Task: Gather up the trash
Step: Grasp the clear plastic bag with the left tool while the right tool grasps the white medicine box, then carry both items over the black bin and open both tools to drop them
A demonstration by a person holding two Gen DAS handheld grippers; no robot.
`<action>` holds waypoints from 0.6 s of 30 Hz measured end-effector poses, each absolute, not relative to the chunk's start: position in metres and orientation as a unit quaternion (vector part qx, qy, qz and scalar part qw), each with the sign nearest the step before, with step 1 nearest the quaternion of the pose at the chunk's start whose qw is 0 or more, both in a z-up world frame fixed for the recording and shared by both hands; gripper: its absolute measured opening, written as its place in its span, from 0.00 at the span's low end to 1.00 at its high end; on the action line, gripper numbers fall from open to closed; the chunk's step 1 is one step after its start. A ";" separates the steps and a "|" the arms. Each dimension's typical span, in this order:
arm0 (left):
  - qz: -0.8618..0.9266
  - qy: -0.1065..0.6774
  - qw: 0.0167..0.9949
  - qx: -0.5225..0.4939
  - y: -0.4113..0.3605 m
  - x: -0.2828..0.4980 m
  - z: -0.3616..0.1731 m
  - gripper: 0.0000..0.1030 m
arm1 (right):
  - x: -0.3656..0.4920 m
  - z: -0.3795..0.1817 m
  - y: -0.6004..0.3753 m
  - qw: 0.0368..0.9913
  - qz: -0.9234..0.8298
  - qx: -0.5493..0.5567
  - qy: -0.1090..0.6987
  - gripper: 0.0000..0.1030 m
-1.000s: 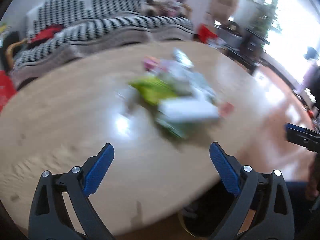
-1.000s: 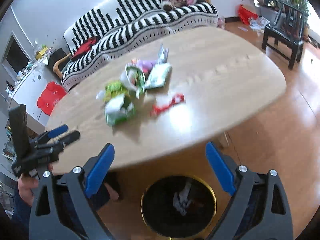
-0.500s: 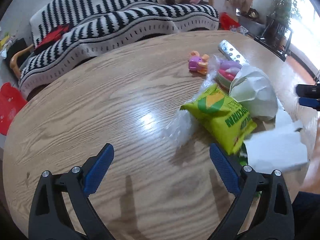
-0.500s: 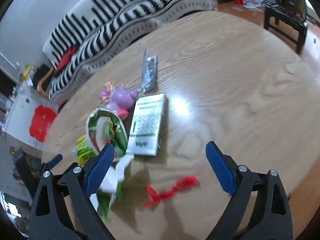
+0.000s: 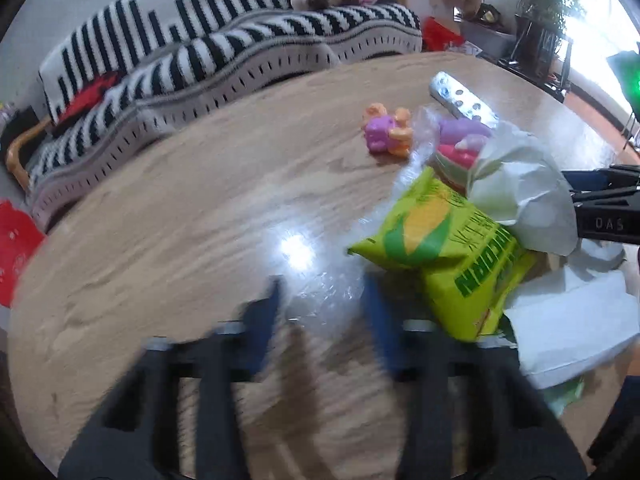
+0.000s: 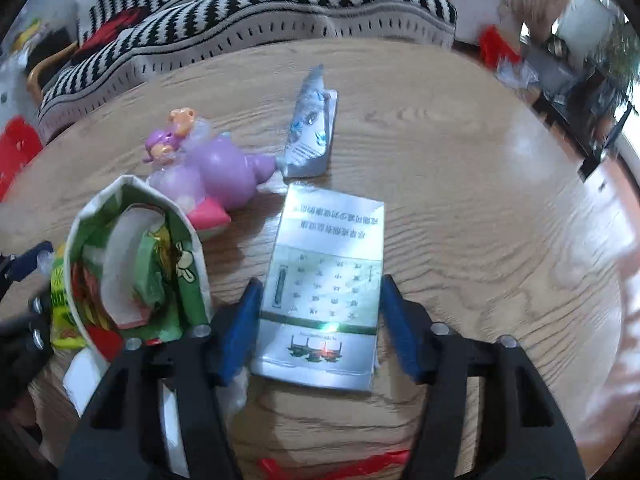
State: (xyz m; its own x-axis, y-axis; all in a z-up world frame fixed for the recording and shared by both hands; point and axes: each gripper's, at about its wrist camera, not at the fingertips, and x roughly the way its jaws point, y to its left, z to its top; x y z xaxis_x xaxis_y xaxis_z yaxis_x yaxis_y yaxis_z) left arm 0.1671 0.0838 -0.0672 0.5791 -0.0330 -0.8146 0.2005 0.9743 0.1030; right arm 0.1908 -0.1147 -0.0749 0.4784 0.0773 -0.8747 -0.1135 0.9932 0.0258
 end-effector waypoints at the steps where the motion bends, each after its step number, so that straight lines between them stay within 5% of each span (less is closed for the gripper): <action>1: -0.070 0.456 0.882 0.092 0.083 0.165 -0.067 0.15 | 0.188 -0.075 -0.117 0.860 0.054 -0.019 0.508 0.56; 4: -0.065 0.440 0.890 0.102 0.082 0.156 -0.057 0.07 | 0.182 -0.067 -0.134 0.865 0.058 0.012 0.498 0.56; 18: -0.028 0.335 0.942 -0.003 0.115 0.073 0.039 0.06 | 0.100 0.010 -0.177 0.890 0.101 0.081 0.436 0.56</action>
State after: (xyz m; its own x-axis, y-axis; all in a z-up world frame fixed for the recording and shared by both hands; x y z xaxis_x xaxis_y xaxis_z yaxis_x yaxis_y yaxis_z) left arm 0.0726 0.1153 0.0389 0.7744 -0.0542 -0.6303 0.0496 0.9985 -0.0250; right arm 0.1001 -0.1773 0.0102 0.5988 0.2505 -0.7607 -0.1098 0.9665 0.2318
